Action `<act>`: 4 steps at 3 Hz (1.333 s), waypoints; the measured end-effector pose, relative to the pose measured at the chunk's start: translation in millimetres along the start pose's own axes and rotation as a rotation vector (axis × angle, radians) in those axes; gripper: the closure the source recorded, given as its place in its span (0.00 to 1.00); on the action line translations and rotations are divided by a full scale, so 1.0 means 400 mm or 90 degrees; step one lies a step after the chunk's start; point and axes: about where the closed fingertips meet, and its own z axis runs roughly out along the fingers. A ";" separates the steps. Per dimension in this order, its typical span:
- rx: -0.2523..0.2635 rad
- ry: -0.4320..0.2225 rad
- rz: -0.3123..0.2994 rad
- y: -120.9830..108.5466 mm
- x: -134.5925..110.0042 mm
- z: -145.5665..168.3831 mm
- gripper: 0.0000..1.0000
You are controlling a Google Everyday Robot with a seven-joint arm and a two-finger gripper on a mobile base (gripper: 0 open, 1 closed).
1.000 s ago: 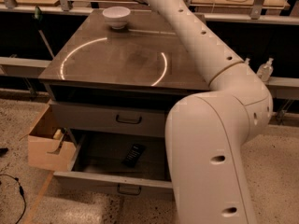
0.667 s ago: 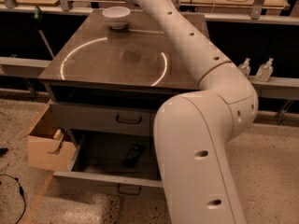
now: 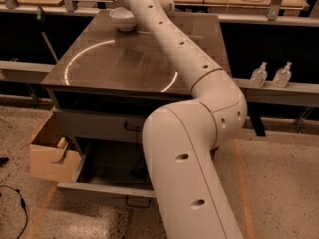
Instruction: Place blue chip bag into white bowl
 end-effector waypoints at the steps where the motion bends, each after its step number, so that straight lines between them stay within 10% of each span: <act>1: 0.013 0.012 -0.019 0.012 0.020 0.033 0.84; 4: 0.070 0.068 -0.094 -0.042 0.064 0.056 0.14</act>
Offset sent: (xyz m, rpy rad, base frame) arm 0.0425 0.0014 -0.0071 -0.1188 -0.0667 -0.1674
